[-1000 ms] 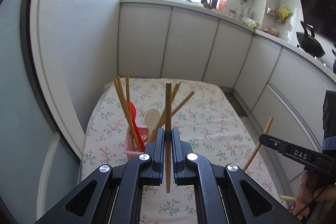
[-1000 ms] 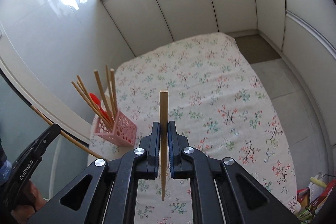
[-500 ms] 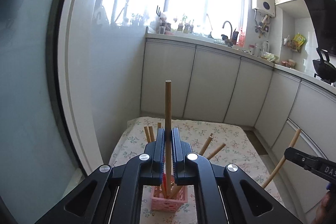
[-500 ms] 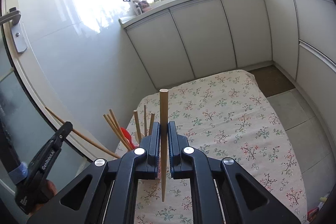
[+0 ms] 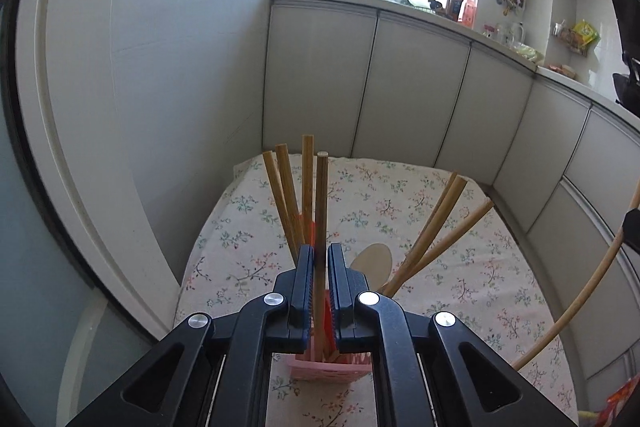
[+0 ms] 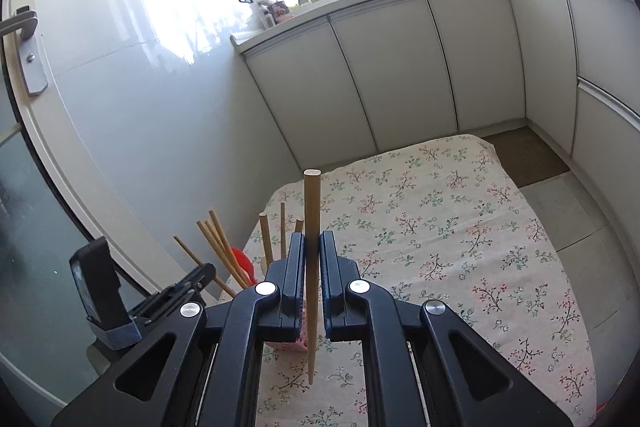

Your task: Organize utensils

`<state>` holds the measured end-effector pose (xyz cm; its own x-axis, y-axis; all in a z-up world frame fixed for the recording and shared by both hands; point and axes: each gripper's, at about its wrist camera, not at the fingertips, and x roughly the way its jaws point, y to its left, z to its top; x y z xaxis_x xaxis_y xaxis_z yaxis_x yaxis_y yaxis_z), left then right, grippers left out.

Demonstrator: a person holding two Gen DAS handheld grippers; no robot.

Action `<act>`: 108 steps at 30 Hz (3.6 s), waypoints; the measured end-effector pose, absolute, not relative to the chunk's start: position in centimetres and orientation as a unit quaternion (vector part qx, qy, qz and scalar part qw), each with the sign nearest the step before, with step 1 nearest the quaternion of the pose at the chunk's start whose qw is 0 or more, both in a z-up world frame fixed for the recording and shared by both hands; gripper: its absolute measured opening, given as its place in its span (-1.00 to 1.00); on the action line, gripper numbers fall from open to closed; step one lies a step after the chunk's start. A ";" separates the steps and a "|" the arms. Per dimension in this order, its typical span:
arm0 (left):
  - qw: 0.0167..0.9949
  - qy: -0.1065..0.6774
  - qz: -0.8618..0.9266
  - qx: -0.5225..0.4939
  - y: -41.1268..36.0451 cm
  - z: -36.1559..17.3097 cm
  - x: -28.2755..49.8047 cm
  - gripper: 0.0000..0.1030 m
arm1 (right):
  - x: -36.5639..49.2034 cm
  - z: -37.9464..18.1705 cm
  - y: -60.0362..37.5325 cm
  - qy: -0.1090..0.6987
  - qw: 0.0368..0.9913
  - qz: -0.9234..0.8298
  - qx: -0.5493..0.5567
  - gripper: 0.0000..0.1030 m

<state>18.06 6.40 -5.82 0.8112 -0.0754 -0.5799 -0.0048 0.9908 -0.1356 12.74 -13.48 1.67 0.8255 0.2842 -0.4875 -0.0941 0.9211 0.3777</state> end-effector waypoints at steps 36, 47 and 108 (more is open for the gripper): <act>0.928 0.368 0.055 -0.033 9.9 -6.6 14.8 0.17 | 18.6 -4.1 -4.6 0.250 0.946 0.143 0.152 -0.82; 0.927 0.368 0.065 -0.022 8.1 -5.7 13.5 0.70 | 15.6 -1.4 -9.5 0.289 0.935 0.134 0.154 0.32; 0.944 0.329 0.039 0.009 -0.7 -0.6 5.3 1.00 | 5.1 0.8 -18.9 0.386 0.921 -0.008 0.058 1.00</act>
